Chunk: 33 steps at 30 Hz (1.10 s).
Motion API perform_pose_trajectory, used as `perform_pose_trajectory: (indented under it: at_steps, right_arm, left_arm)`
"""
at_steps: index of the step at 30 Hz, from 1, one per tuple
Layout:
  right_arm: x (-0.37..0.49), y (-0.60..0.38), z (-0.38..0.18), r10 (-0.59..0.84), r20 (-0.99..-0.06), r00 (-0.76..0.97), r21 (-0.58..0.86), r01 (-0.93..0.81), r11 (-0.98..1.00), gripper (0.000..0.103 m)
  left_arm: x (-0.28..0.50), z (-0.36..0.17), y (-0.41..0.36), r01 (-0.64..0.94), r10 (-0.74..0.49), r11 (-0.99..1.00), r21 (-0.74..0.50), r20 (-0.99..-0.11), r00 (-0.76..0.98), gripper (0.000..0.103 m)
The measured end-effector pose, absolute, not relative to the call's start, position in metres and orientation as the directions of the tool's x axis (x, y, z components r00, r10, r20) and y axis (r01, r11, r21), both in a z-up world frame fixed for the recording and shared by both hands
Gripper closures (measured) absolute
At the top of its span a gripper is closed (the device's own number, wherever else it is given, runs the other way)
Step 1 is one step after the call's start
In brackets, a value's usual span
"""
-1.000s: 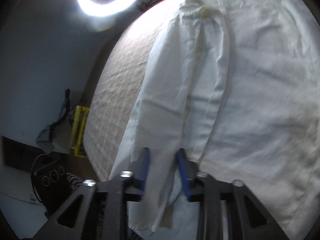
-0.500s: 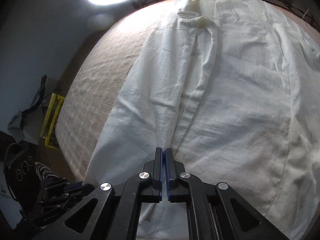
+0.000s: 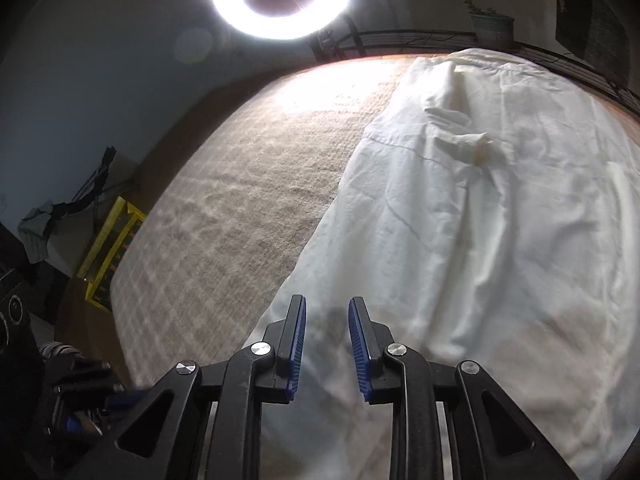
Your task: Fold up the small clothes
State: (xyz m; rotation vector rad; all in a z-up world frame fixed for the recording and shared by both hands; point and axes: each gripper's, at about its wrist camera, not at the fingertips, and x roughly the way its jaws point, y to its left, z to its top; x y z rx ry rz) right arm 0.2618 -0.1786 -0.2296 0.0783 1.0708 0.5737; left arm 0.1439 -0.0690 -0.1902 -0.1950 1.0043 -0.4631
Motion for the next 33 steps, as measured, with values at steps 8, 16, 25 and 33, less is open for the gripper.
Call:
perform_pose_trajectory:
  at_steps: [8,16,25,33]
  right_arm:
    - [0.265,-0.169,-0.241,0.464,-0.816,0.344,0.296,-0.44,0.848,0.079]
    - [0.247,-0.2,-0.207,0.423,-0.773,0.473,0.247,-0.389,0.888,0.066]
    - [0.205,-0.261,-0.152,0.399,-0.675,0.62,0.241,-0.327,0.914,0.03]
    - [0.164,-0.328,-0.133,0.322,-0.661,0.678,0.212,-0.243,0.947,0.007]
  left_arm:
    - [0.124,-0.223,-0.06,0.294,-0.399,0.911,-0.289,-0.798,0.452,0.096]
    - [0.079,-0.224,-0.055,0.328,-0.354,0.92,-0.215,-0.817,0.456,0.096]
    - [0.062,-0.171,-0.053,0.314,-0.406,0.91,-0.271,-0.736,0.542,0.096]
    - [0.088,-0.131,-0.097,0.401,-0.46,0.879,-0.257,-0.675,0.577,0.063]
